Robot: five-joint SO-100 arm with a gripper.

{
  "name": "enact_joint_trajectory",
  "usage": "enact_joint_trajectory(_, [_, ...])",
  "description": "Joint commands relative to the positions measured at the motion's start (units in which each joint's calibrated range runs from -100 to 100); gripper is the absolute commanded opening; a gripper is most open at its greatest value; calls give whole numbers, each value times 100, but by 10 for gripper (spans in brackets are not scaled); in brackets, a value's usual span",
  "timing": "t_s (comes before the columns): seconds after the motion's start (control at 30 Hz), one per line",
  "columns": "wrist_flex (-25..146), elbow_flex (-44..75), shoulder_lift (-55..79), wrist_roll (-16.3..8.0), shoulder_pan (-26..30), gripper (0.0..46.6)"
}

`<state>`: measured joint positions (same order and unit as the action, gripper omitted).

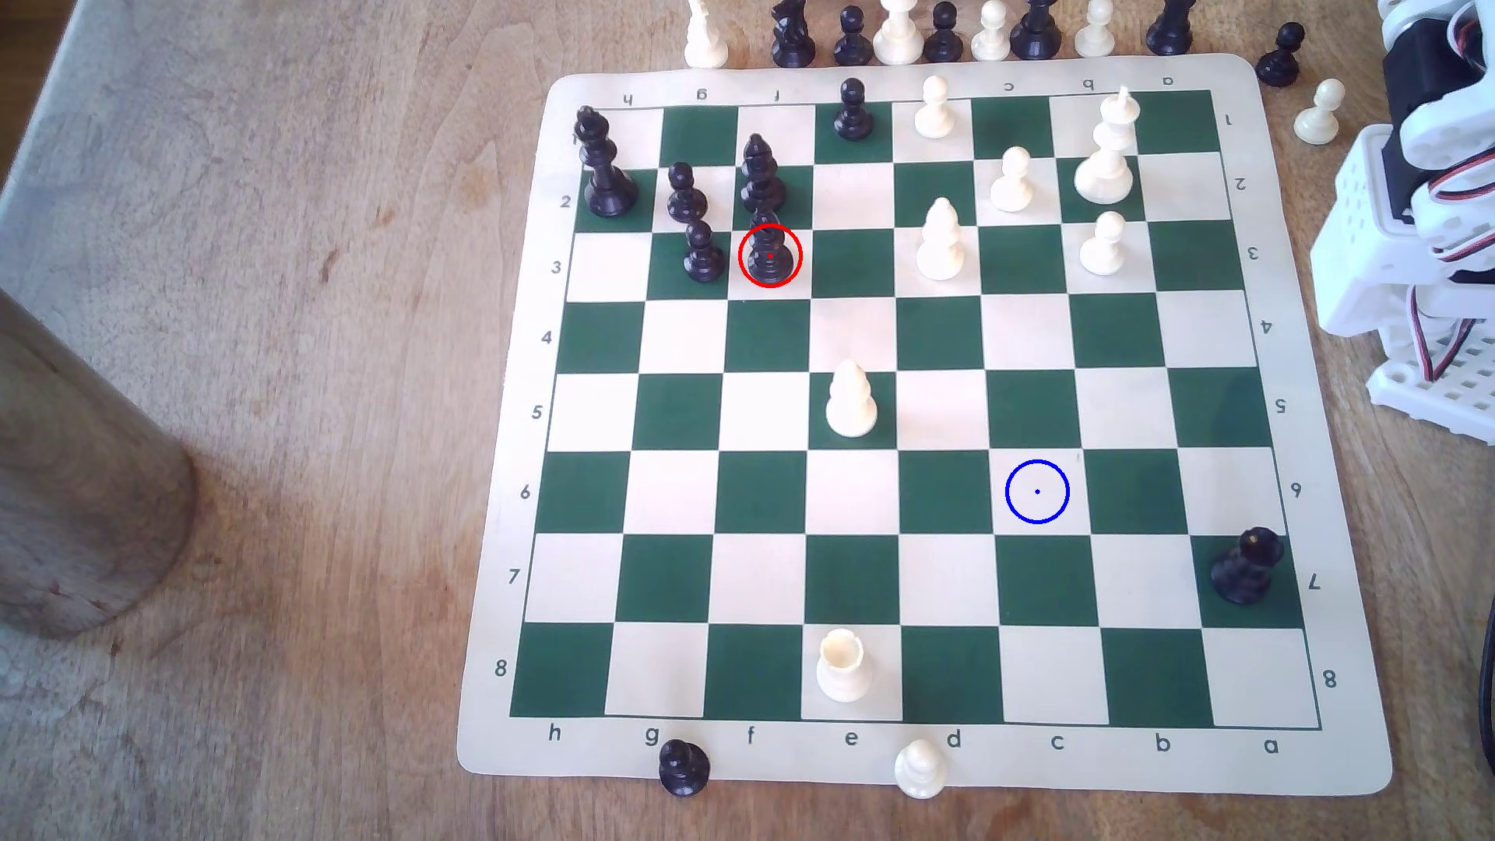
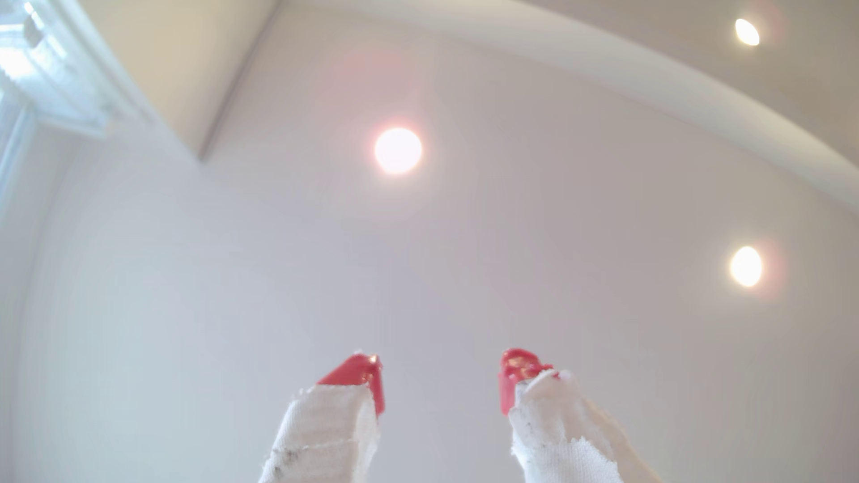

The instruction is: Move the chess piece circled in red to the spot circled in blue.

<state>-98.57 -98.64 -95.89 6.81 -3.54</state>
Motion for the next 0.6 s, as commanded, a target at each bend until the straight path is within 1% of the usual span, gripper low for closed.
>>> enact_joint_trajectory(0.0, [430,-117,5,10,-57,128])
enact_joint_trajectory(0.13, [1863,227,5,10,-18,128])
enact_joint_trajectory(0.2, [3034,590,5,5,147,128])
enact_joint_trajectory(0.23, [3968,916,5,-20,178,128])
enact_joint_trajectory(0.33, [4721,1152,5,-5,84,128])
enact_joint_trajectory(0.37, [5368,1297,5,0,14,128])
enact_joint_trajectory(0.5, [6597,1578,5,-24,-88,128])
enact_joint_trajectory(0.53, [7293,1759,5,-29,-158,128])
enact_joint_trajectory(0.57, [7637,1850,5,-29,-205,128])
